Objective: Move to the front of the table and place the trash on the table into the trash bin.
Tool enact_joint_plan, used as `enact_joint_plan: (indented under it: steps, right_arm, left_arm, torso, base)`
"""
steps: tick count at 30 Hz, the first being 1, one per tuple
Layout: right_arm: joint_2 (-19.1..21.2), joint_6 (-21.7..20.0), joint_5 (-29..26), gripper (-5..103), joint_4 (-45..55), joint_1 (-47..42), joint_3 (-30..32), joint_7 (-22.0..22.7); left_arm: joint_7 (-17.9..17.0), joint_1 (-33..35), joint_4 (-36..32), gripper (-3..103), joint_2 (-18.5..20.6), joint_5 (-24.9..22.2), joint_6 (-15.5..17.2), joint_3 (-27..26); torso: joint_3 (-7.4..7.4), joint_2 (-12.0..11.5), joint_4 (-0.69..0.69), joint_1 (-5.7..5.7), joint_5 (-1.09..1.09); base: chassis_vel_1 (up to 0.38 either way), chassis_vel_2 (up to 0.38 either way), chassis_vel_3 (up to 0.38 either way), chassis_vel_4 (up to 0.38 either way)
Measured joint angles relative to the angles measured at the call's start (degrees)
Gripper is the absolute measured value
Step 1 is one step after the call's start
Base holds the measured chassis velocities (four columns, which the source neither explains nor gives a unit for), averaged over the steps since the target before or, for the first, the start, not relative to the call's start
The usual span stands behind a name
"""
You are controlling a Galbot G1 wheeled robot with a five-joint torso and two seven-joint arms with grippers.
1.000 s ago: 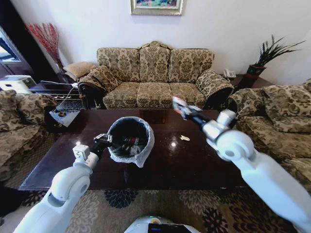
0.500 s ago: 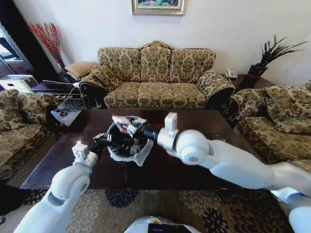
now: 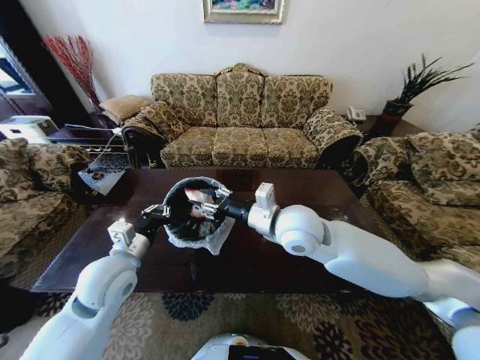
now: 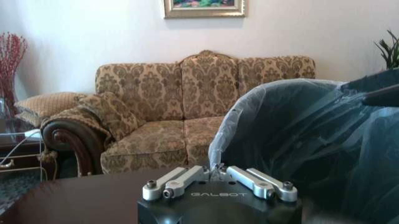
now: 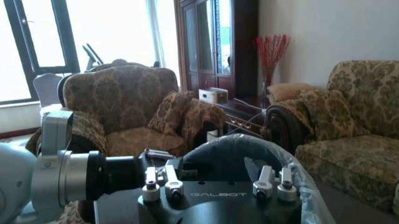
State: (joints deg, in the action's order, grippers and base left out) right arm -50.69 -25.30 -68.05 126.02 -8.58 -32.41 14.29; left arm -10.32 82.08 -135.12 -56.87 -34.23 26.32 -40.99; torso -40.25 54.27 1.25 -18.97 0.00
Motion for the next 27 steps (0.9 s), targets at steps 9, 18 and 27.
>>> enact_joint_plan:
  steps: [9, 18, 27]
  right_arm:
    - [-0.02, 6.03, -4.87, 97, -0.9, 0.48, 9.74, 0.69]
    - [7.57, 5.49, -5.19, 100, -3.62, -7.66, 23.23, 7.81]
    - [9.08, 0.47, 13.69, 100, -7.31, -37.24, 42.29, 10.56]
  left_arm:
    - [-0.05, 0.0, 0.51, 2, -0.65, 0.21, 0.07, 0.0]
    - [-0.13, 0.01, 0.68, 2, -1.06, 0.26, 0.07, -0.77]
    - [-1.03, 1.43, -1.18, 2, -1.71, 0.2, -0.2, -2.2]
  torso:
    - [0.0, 0.0, 0.02, 0.0, -0.01]
    - [0.01, 0.0, -0.02, 0.0, 0.01]
    - [0.01, 0.0, -0.01, 0.0, -0.02]
  base:
    - [0.0, 0.0, 0.0, 0.0]
    - [0.0, 0.0, 0.0, 0.0]
    - [0.0, 0.0, 0.0, 0.0]
